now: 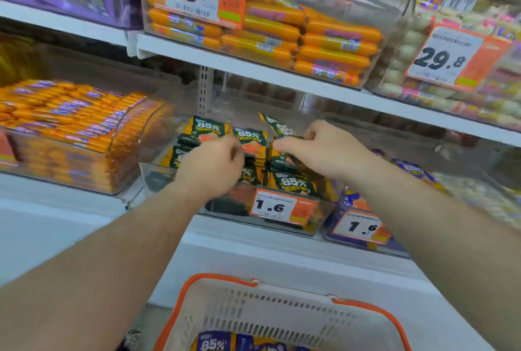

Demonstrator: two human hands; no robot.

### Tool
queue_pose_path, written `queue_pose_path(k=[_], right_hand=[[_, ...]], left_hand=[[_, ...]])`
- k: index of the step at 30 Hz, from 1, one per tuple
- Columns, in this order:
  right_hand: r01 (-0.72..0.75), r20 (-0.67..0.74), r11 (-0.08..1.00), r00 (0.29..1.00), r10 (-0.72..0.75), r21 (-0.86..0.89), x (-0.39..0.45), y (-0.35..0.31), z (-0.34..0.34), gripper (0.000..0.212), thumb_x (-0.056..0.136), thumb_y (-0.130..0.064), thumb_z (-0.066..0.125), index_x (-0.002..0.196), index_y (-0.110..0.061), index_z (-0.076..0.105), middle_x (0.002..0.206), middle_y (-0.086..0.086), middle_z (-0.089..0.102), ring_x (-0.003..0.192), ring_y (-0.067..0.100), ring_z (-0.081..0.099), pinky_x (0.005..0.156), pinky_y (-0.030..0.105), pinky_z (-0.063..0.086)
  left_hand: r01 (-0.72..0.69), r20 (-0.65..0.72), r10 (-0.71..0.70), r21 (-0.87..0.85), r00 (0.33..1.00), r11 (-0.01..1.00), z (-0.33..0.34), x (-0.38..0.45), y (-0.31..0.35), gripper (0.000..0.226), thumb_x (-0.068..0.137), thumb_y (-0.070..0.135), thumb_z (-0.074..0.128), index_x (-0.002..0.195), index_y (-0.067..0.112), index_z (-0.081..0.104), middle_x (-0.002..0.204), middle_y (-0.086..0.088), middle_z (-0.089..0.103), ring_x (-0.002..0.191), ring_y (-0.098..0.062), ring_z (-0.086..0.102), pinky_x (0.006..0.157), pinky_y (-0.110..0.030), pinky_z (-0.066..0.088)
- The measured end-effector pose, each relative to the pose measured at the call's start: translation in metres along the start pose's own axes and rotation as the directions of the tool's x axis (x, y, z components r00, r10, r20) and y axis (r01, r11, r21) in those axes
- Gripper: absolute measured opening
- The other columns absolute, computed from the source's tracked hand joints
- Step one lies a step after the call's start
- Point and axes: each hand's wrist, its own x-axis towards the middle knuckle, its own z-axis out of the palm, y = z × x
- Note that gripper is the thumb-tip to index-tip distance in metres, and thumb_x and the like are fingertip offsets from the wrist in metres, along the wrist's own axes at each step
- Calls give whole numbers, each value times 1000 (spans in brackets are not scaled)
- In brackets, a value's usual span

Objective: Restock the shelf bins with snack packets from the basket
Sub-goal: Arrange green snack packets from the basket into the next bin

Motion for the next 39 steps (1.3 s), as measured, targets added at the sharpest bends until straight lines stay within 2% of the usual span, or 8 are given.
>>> queue_pose_path(k=[5,12,17,22,28,31,35,39], right_hand=[[-126,-126,923,988,86,-364,83,0,45,90,78,-78,50,142,-16,36,128,13,57,119,39,51,76,35,44],[-133,-159,764,986,40,-631,135,5,76,76,86,-79,34,116,-17,66,118,8,64,110,30,58,81,35,40],[-174,-96,797,985,146,-579,152,3,87,83,87,-80,26,130,-18,60,137,11,55,124,34,50,85,38,45],[99,193,885,981,-11,-455,160,20,101,46,86,-35,50,127,-16,55,129,11,57,100,27,57,72,30,49],[59,264,904,963,61,-424,164,27,104,74,96,-37,43,157,-12,11,164,11,6,150,34,11,119,48,21],[60,277,936,960,41,-347,157,27,100,65,96,-34,42,155,-11,23,163,13,14,148,32,19,118,45,24],[90,23,990,996,-88,-106,134,21,82,19,89,-23,52,94,-13,68,108,11,67,92,26,58,69,28,44],[292,-408,927,895,-179,235,85,15,63,23,89,-13,53,87,-19,75,90,-3,73,91,20,68,86,29,53]], left_hand=[[-15,88,-9,262,996,965,7,-2,11,26,99,40,39,104,26,61,87,3,60,74,-22,54,65,-31,42],[-26,113,-11,320,994,947,8,-2,11,32,100,44,35,107,26,60,95,-1,65,76,-24,55,69,-33,46],[-51,101,19,319,995,946,9,-4,7,33,99,44,34,105,24,60,97,-3,66,81,-26,60,71,-35,48],[-87,100,59,310,993,947,11,-3,7,34,100,44,32,96,23,59,87,0,64,74,-23,57,70,-35,51],[-86,88,62,304,994,949,13,-3,5,33,100,44,34,93,25,60,84,2,62,74,-22,55,65,-32,45],[-150,22,149,251,989,956,15,-5,4,27,99,37,40,97,24,63,88,4,67,78,-21,58,70,-33,46],[-392,-101,404,120,909,912,17,-17,19,22,88,27,44,85,18,64,79,3,65,75,-22,58,65,-33,47],[-513,-2,513,-31,858,858,27,-42,43,25,81,29,42,80,17,63,76,2,64,69,-24,59,60,-39,51]])
